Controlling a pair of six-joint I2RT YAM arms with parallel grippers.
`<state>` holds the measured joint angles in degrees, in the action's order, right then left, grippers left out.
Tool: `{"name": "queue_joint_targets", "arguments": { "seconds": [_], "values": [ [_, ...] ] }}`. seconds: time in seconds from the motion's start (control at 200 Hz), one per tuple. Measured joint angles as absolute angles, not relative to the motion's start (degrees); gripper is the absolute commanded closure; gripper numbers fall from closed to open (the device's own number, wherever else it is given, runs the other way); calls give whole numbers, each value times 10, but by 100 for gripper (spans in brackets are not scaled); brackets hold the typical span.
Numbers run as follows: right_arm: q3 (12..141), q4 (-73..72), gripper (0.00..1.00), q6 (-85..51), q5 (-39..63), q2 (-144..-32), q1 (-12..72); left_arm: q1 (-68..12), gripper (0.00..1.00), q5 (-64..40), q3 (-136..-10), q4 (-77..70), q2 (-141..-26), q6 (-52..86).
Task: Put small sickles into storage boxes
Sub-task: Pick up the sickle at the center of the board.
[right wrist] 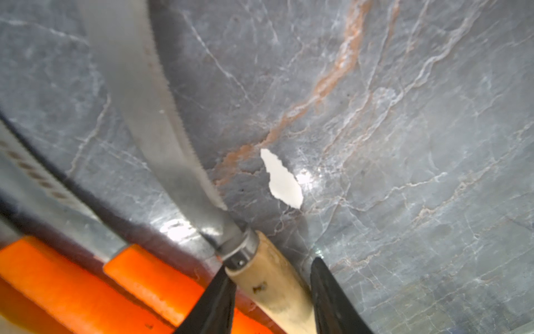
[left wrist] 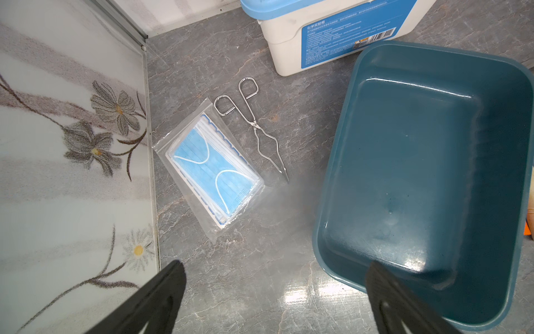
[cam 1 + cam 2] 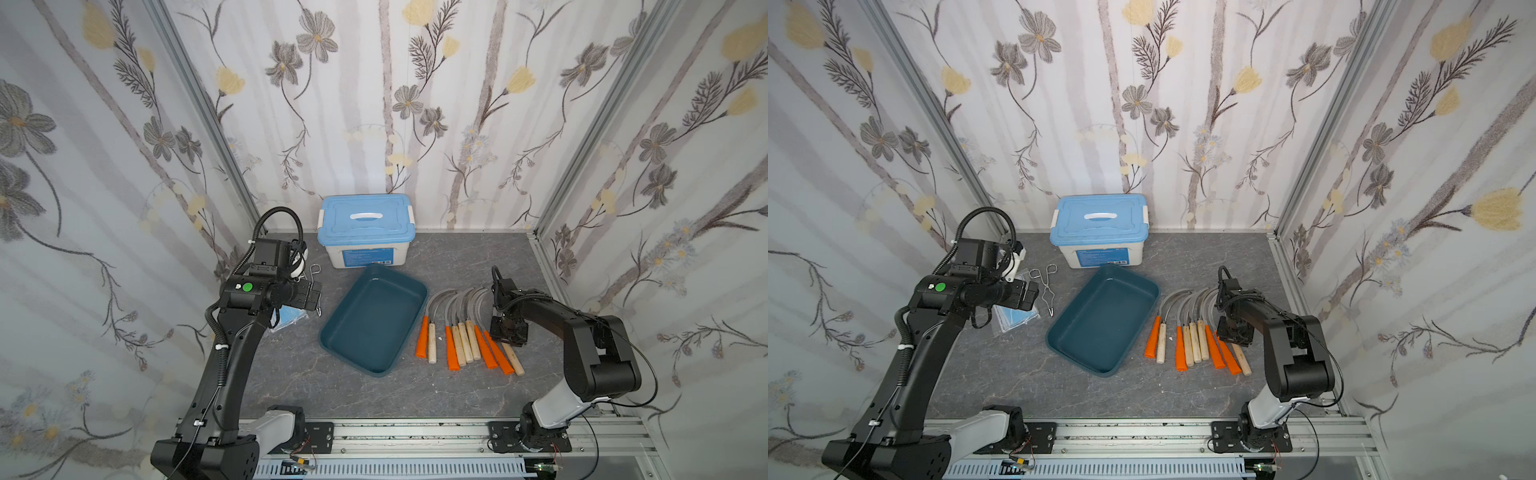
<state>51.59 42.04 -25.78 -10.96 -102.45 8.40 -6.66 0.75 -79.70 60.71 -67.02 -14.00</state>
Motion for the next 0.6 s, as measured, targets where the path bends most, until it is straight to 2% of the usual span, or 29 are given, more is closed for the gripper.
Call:
{"name": "queue_joint_targets", "arguments": {
  "seconds": [0.11,0.51,0.6],
  "values": [
    [520,420,65,-252,-109,-1030,84,-66,0,12,-805,608,-674,-142],
    [533,429,65,-237,-111,-1046,84,-66,0,19,-824,612,-682,-146],
    [535,430,74,-236,-110,-1052,84,-66,0,21,-824,613,-682,-147]
  ]
}}
